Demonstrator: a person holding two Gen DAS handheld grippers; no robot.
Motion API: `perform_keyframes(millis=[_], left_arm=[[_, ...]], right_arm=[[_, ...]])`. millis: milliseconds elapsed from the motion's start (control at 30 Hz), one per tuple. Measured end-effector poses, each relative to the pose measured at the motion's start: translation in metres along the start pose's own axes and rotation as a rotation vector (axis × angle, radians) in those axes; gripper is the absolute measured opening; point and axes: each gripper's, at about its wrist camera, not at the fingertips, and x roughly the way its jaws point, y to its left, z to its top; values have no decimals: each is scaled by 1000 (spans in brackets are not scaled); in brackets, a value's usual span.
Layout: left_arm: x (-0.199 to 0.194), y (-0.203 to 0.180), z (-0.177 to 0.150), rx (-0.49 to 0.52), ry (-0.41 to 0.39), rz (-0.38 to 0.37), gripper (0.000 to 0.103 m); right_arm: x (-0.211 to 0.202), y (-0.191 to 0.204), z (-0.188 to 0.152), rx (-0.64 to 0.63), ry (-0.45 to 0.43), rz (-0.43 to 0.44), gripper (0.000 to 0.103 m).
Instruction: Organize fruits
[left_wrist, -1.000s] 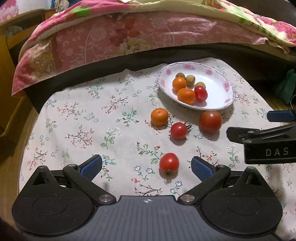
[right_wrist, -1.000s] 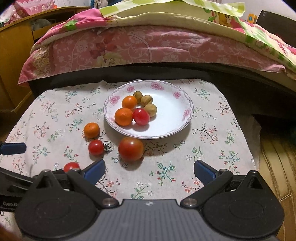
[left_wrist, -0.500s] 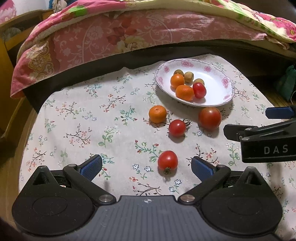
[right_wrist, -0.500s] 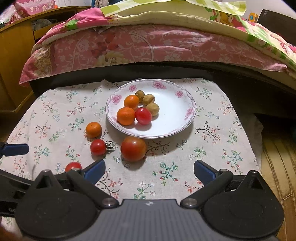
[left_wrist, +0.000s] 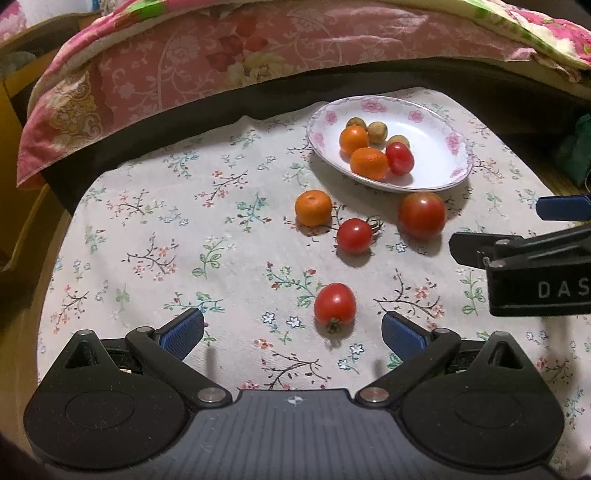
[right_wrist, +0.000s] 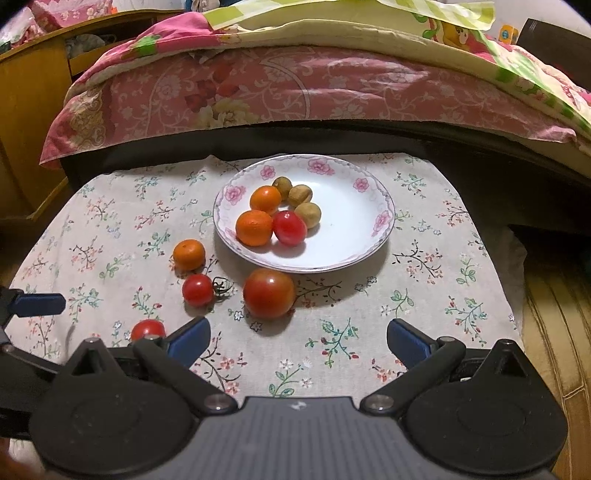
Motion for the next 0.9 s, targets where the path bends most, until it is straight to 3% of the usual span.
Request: perform_keyframes(millis=[900], left_arm=[[1,-1,0,32,-18,-13,103]], right_arm=[[2,1,5,7,-10,9,103]])
